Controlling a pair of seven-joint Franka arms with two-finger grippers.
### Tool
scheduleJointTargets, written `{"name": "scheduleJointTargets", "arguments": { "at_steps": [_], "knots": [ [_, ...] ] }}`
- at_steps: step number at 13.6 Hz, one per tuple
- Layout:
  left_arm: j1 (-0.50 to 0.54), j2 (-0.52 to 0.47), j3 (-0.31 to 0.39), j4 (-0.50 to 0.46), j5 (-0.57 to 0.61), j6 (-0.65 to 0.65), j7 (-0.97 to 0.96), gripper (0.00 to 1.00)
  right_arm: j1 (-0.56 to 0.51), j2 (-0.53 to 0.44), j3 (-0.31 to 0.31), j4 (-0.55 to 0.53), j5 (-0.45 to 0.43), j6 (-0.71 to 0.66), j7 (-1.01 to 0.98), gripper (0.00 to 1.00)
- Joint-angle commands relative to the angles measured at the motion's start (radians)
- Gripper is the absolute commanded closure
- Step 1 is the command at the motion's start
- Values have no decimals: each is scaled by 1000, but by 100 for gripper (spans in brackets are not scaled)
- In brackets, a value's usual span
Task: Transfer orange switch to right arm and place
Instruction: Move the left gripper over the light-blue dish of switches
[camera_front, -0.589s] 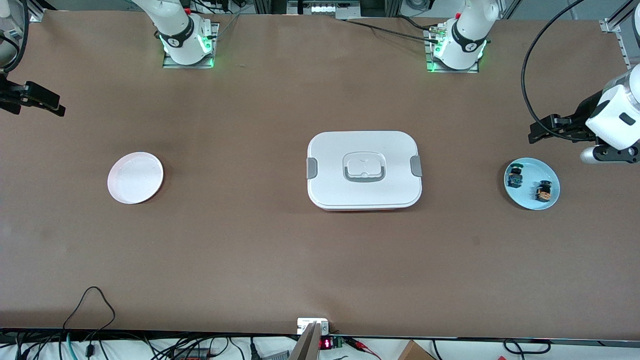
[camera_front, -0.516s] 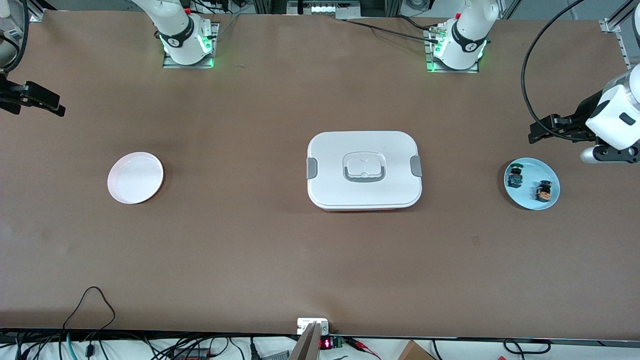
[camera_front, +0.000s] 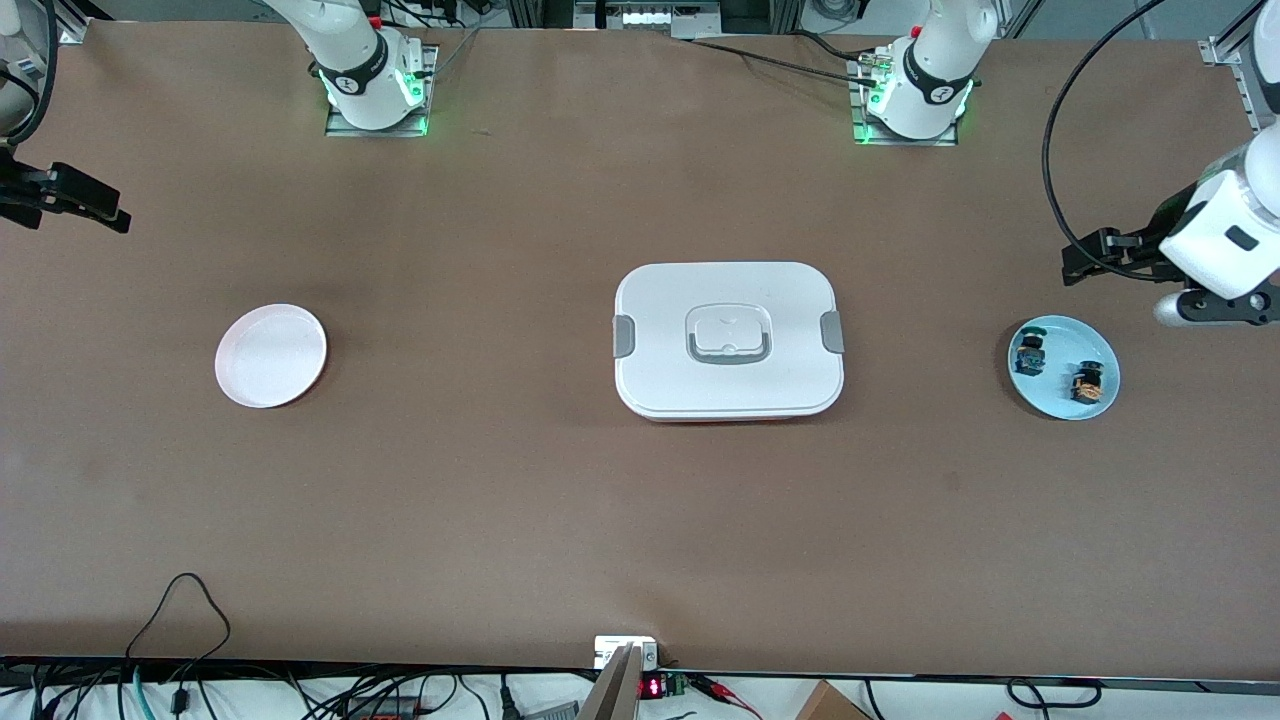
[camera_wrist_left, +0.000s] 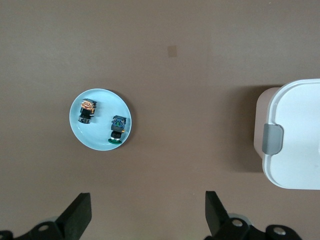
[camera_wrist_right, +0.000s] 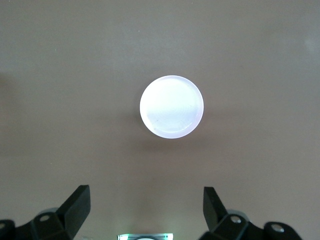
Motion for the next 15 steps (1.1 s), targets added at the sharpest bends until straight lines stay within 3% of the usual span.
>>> {"name": "scheduleJointTargets", "arguments": {
  "at_steps": [1,3,12,15],
  "knots": [
    [-8,0,-5,-3,29,-17,6,0,3,1,0,12,-6,-4,-4,0],
    [-8,2,-4,-10,41,-17,109,0,2,1,0,12,-6,-2,-4,0],
    [168,178,5,-26,82,5,1088,0,3,1,0,12,-7,-2,-2,0],
    [228,250,5,-27,93,96,1425,0,3,1,0,12,-6,-2,-2,0]
  ]
}}
